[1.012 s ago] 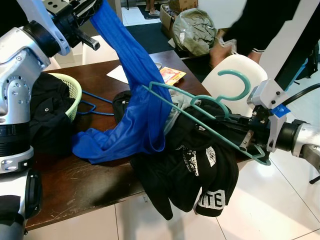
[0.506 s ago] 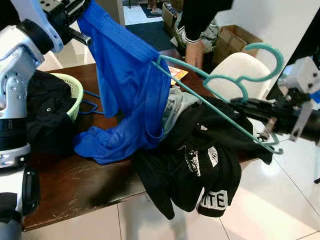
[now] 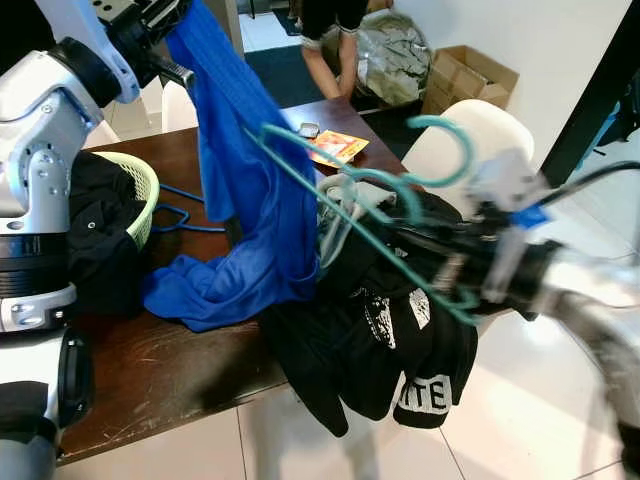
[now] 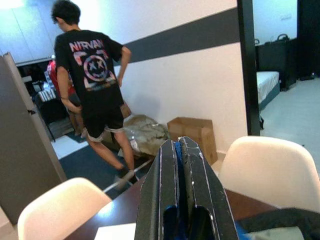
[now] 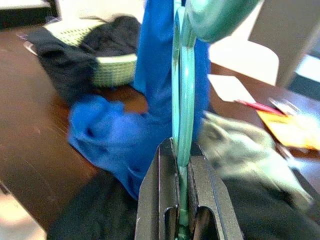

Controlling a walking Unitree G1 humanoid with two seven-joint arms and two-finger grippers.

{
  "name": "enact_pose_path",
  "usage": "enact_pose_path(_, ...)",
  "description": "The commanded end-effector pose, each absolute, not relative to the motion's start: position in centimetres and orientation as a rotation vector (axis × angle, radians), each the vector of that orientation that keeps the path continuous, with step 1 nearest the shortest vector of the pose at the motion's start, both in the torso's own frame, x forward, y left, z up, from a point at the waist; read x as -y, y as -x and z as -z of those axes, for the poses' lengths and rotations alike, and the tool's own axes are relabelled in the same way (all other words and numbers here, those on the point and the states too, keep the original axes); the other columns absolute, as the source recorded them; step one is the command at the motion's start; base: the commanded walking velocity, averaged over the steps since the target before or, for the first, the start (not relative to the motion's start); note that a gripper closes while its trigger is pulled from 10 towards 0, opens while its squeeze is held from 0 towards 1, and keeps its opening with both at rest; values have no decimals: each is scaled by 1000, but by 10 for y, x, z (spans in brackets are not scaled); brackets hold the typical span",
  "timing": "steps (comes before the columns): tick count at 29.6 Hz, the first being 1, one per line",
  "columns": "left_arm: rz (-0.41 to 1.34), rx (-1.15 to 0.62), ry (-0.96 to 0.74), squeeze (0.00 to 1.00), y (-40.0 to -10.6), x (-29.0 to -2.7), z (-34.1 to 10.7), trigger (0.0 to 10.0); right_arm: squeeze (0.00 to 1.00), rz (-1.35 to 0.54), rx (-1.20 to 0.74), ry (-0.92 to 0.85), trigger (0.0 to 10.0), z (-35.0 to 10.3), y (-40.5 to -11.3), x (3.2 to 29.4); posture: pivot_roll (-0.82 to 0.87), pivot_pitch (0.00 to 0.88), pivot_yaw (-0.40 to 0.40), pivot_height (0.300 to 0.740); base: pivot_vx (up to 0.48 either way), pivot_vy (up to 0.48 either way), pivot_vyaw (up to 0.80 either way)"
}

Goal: Hang hanger

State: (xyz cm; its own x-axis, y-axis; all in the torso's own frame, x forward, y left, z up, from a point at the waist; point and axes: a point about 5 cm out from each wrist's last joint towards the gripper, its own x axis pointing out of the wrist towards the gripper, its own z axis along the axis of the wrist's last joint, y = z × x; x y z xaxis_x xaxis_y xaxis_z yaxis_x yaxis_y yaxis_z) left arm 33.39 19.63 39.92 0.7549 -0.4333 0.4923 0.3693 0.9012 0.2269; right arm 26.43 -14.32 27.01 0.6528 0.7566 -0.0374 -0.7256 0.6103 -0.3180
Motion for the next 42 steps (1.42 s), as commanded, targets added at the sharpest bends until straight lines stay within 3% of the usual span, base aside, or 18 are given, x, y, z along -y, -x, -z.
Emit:
enact_pose_path(1, 427, 569, -109, 0, -333, -199, -401, 10000, 0, -849, 118, 318, 10000, -271, -263, 137, -24, 143, 85, 740, 0, 0, 0)
enact_pose_path(17, 468, 560, -88, 0, -334, -188, -396, 10000, 0, -942, 92, 374, 10000, -261, -257, 112, -14, 126, 75, 740, 0, 0, 0)
enact_pose_path(25, 662, 517, 7, 0, -327, -133, -376, 10000, 0, -808, 42, 501, 10000, -250, -284, 107, 2, 114, 66, 740, 0, 0, 0)
enact_pose_path(28, 688, 504, 26, 0, -325, -123, -370, 10000, 0, -729, 38, 524, 10000, -252, -294, 113, 0, 119, 67, 740, 0, 0, 0)
enact_pose_path(34, 589, 495, 46, 0, -330, -144, -369, 10000, 0, -614, 41, 546, 10000, -260, -303, 134, -1, 124, 65, 740, 0, 0, 0)
enact_pose_path(42, 466, 506, 15, 0, -331, -173, -375, 10000, 0, -862, 20, 503, 10000, -264, -274, 148, -13, 126, 59, 740, 0, 0, 0)
